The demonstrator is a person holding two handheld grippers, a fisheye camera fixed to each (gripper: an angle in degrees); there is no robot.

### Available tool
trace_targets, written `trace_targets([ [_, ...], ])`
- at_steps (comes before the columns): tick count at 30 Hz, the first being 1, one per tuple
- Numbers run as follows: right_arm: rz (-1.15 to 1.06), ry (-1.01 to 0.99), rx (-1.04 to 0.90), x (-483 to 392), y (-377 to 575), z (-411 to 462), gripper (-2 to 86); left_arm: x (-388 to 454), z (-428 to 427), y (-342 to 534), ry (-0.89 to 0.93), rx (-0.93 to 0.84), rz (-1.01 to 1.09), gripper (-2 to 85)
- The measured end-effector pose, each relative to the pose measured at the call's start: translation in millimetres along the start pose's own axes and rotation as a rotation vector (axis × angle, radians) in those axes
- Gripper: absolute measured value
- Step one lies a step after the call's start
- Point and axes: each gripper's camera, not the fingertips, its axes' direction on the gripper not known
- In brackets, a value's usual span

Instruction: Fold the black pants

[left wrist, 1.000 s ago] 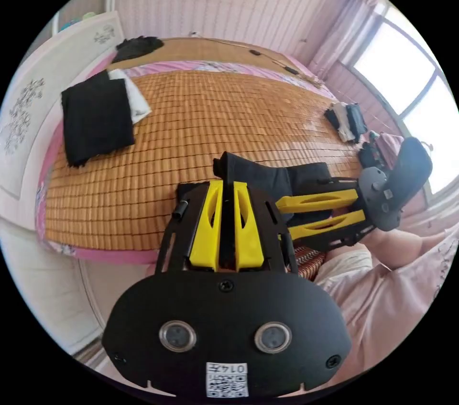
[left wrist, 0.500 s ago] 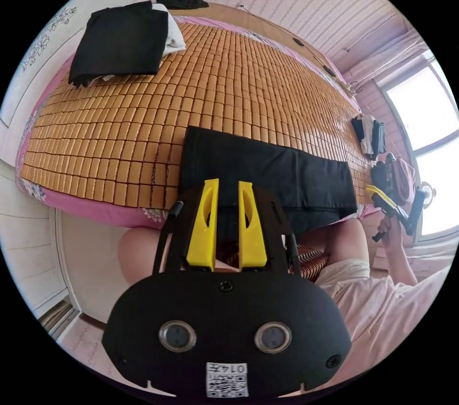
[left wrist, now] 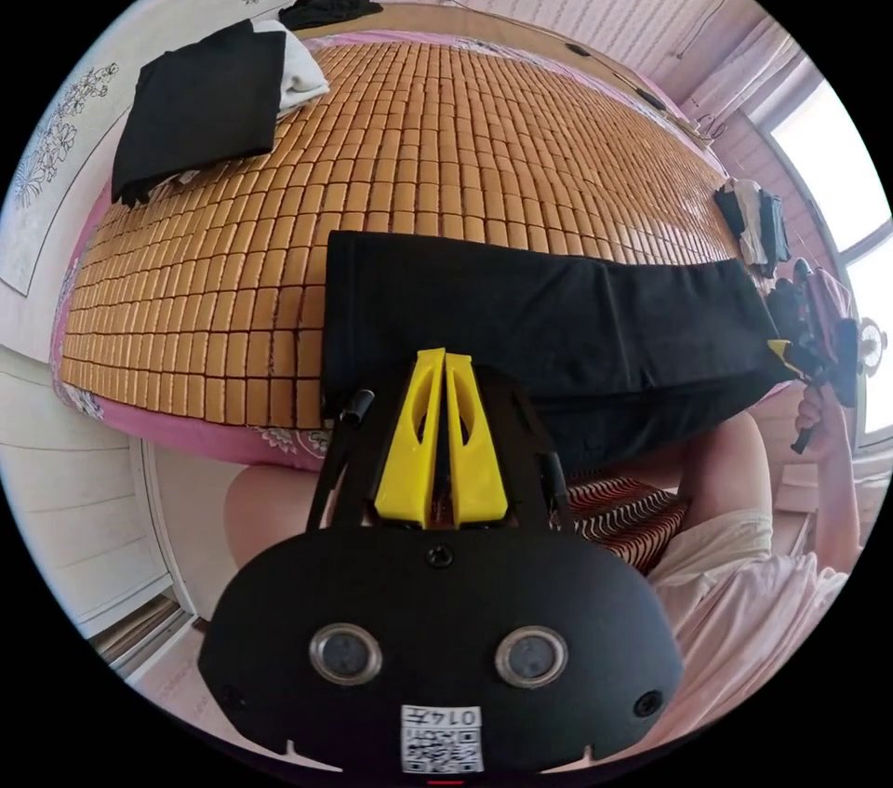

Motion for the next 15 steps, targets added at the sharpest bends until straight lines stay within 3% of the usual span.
trace_targets([
  [3,0.086,0.066,0.012,17,-9,-15,2.0,30,9,-4,0.066,0.008,0.039,-0.9],
  [5,0.157,0.326,-0.133,21,-20,-6,1.6,54,16,-7,0.086,0.005,0.09,-1.0],
  [8,0.022,0.563,-0.192,-21,-34,10,0.5,86,21,-8,0.055,0.024,0.158,-1.0],
  [15,-0.457,0.467,-0.354,-146,-91,123,-0.3,131,-13,16,0.135,0.091,0.269,-1.0],
])
